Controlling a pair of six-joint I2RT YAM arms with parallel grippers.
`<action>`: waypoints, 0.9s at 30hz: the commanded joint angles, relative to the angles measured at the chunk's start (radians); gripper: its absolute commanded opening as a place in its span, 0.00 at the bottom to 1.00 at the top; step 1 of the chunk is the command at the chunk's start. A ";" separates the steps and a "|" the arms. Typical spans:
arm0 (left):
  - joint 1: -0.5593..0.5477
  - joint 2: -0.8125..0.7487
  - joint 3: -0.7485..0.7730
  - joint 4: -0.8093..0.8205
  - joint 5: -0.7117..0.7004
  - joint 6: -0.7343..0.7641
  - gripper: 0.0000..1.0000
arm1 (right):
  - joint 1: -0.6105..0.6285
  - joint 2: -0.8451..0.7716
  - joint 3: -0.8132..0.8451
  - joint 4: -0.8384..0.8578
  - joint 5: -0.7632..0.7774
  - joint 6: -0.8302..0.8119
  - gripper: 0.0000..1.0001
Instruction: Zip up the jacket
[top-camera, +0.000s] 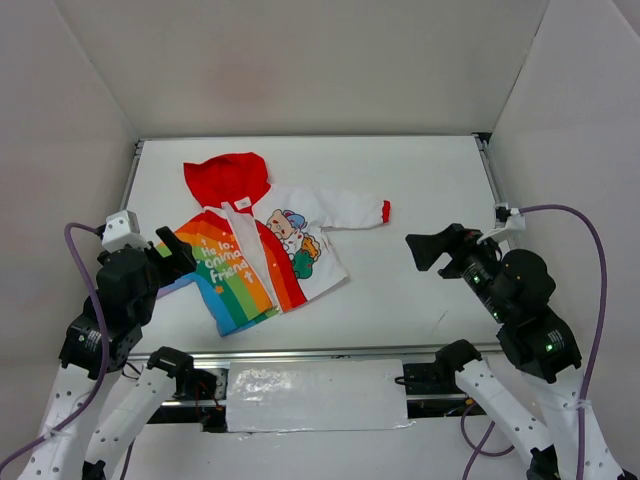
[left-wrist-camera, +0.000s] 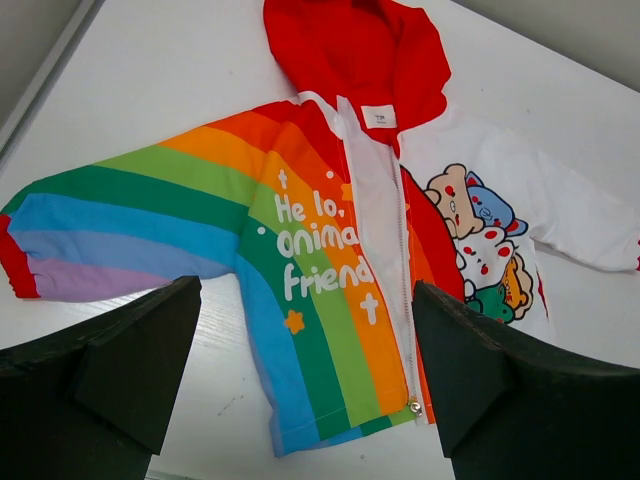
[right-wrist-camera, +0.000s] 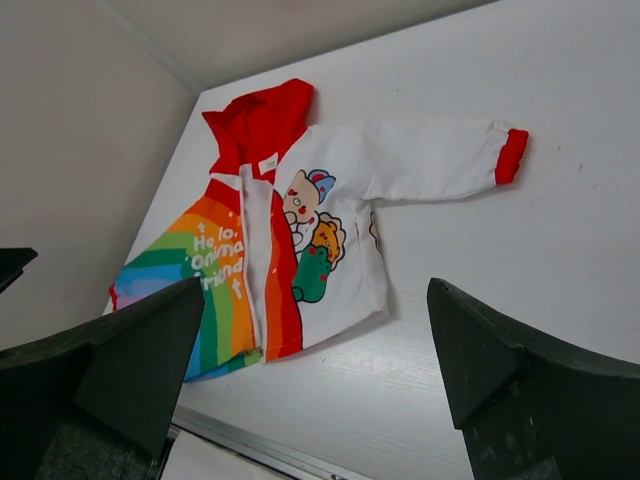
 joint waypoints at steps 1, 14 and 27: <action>0.006 0.002 -0.001 0.029 -0.007 0.015 0.99 | 0.007 -0.017 0.027 0.009 0.035 -0.014 1.00; 0.007 0.010 0.000 0.031 -0.011 0.017 1.00 | 0.007 0.039 -0.033 0.186 -0.270 0.006 1.00; 0.024 0.014 0.002 0.009 -0.062 -0.003 0.99 | 0.370 1.077 0.122 0.716 -0.595 0.133 0.86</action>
